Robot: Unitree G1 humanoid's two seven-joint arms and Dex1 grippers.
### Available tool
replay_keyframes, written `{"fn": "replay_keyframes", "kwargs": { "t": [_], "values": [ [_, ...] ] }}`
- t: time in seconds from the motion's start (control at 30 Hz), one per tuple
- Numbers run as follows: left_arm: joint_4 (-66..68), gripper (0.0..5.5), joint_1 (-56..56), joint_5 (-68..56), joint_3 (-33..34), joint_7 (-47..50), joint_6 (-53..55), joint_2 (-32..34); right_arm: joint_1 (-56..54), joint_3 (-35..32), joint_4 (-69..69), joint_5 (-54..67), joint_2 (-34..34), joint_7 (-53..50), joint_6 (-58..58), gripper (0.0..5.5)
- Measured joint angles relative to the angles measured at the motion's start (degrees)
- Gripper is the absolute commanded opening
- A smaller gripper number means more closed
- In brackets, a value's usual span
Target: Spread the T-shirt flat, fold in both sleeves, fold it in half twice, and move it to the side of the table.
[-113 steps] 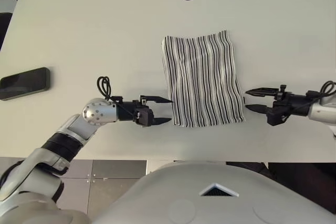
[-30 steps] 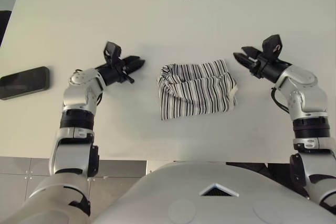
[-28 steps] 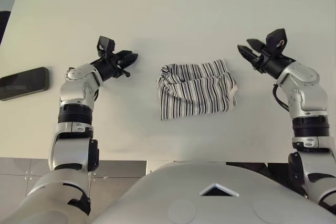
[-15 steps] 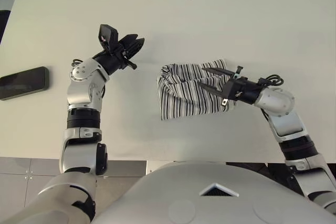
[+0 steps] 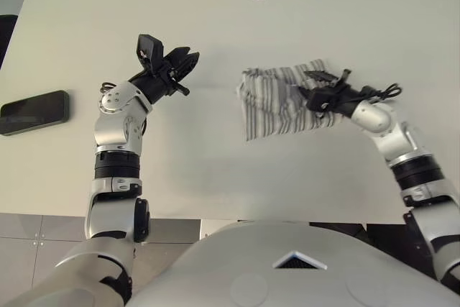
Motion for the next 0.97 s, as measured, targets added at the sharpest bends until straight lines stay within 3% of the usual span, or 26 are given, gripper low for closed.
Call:
{"fn": "replay_keyframes", "kwargs": {
  "t": [0.23,0.37,0.53,0.7,0.77,0.87,0.97],
  "values": [
    [-0.4,1.37,0.0,0.3,0.3,2.6,-0.9,-1.8,-7.3,1.1,27.7,-9.8,-21.3,-3.4,5.3,1.9],
    [-0.7,1.37,-0.2,0.3,0.2,3.1,-2.1,-3.8,-11.4,2.3,39.2,-12.1,-23.0,-6.0,8.6,1.9],
    [-4.2,1.37,-0.5,1.2,0.0,3.7,-7.6,-5.6,-23.2,0.2,35.5,-11.7,-23.0,-12.4,8.5,1.9],
    [-10.9,1.37,-5.3,2.8,5.3,17.2,-12.7,-8.5,-26.6,-7.3,13.3,-11.0,-27.9,-12.4,17.6,1.9],
    [-10.1,1.37,-10.0,7.1,4.8,23.4,-15.9,-10.5,-22.7,-9.1,3.5,-10.2,-23.8,-12.7,23.7,1.9],
    [-6.8,1.37,-16.6,9.3,3.3,27.9,-19.8,-14.3,-15.9,-8.3,-3.4,-6.7,-9.3,-15.4,28.2,1.9],
    [-2.9,1.37,-20.0,6.9,4.5,30.0,-22.9,-18.6,-13.7,-9.2,-5.7,-0.9,5.0,-25.8,25.2,1.9]
  ]
}}
